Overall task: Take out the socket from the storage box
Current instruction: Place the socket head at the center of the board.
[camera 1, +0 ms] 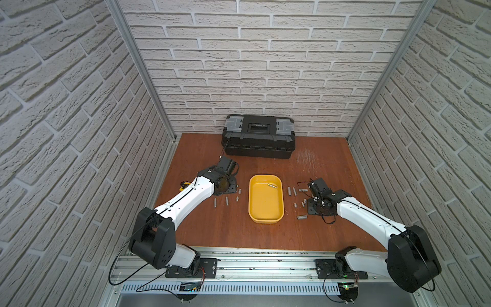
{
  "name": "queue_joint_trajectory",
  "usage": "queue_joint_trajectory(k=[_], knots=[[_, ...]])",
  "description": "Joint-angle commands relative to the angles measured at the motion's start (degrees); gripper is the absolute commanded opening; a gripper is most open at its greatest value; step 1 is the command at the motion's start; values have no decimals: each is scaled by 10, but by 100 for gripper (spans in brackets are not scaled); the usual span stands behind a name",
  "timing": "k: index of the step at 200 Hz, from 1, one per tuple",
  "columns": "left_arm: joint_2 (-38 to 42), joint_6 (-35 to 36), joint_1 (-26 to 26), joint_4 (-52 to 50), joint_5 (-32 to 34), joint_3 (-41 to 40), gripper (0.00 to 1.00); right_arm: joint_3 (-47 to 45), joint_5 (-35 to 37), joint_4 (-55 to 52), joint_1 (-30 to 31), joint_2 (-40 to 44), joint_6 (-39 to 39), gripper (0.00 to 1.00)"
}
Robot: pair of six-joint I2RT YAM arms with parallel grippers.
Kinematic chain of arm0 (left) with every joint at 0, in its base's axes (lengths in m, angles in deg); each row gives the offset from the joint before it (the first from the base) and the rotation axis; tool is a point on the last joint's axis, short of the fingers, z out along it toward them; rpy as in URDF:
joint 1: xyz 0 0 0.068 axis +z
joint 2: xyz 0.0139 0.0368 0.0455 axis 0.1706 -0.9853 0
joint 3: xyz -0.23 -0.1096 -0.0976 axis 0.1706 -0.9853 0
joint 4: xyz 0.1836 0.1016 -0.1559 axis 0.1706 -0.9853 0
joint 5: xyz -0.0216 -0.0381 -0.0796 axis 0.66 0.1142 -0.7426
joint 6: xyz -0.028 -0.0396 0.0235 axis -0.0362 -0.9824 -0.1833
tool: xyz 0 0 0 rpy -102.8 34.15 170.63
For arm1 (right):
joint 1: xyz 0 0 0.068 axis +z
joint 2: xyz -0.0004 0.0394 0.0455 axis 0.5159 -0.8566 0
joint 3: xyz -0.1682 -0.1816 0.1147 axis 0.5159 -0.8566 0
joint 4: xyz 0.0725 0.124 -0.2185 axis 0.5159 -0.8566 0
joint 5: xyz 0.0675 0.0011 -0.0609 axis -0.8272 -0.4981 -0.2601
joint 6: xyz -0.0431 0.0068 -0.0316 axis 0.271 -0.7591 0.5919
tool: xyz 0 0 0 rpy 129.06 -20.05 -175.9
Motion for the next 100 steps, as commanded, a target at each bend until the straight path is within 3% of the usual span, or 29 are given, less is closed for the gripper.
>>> queue_joint_trajectory(k=[1,100], knots=[[-7,5,-6,9,-3,18,62,-16,-8,8,-15,-2,-18,33],[-39,8,-30,7,-3,46,64,-52,-34,25,-31,-8,-30,33]])
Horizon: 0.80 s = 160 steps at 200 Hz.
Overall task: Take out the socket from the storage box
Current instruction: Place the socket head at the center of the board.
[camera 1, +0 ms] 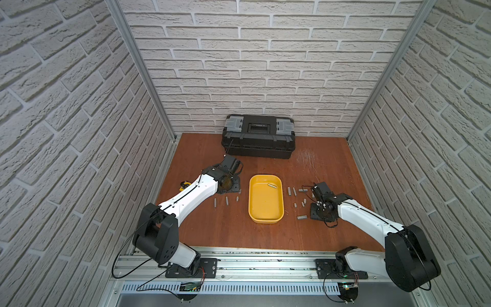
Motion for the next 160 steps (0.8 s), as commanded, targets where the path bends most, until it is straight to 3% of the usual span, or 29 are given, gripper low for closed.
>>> queue_joint_trajectory(k=[1,77,160], knots=[[-13,6,-11,7,-2,19,64,-10,-7,18,-5,-5,-8,33],[-45,1,-54,7,-1,48,65,-16,-14,30,-6,-21,-4,36],[-114,-7,-126,1,4,110,67,-9,-7,12,-8,-3,3,58]])
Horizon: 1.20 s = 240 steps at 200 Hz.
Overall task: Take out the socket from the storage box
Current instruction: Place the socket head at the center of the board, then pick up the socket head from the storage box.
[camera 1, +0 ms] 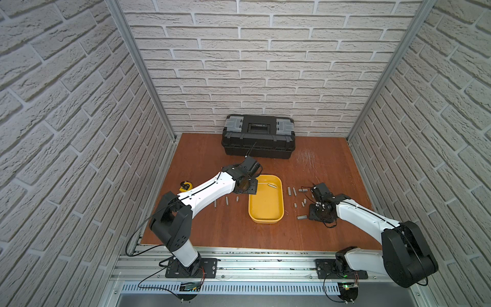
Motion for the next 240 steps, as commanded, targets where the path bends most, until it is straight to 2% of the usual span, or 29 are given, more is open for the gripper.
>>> queue_joint_trajectory(k=[1,36,125,240], knots=[[-22,-4,-16,1,4,29,67,1,7,-8,-6,14,3,58],[-55,-1,-37,-2,4,64,68,8,8,-18,-7,27,5,62],[-181,26,-65,-7,7,164,70,23,17,-43,-14,60,20,64],[-309,83,-67,-10,11,268,70,20,17,-53,-24,77,23,65]])
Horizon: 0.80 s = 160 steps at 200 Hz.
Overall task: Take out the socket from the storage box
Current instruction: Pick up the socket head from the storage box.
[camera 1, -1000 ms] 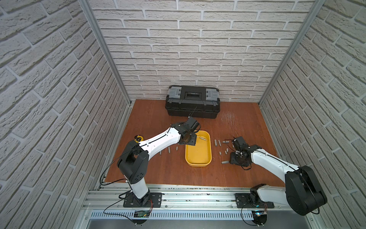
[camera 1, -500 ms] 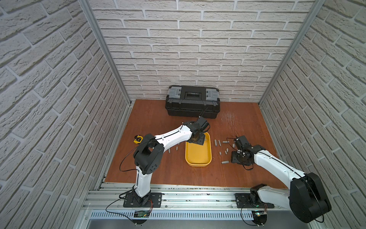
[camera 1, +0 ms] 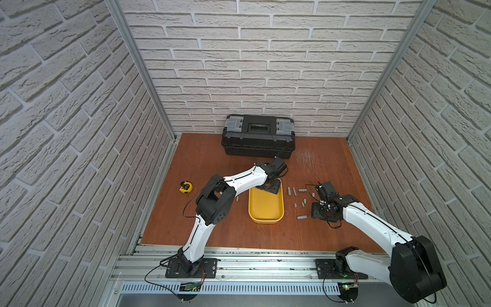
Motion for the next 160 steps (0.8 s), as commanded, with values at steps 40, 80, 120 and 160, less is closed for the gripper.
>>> queue_joint_trajectory(k=[40,80,120,160], knots=[[-41,35,-3,-1,7,38,70,8,6,-9,-7,10,6,65],[-54,31,-3,16,2,43,70,8,5,-10,-7,10,5,65],[-65,30,-1,22,3,51,70,8,4,-10,-7,10,5,65],[-73,30,0,27,4,58,70,10,4,-13,-7,13,4,65]])
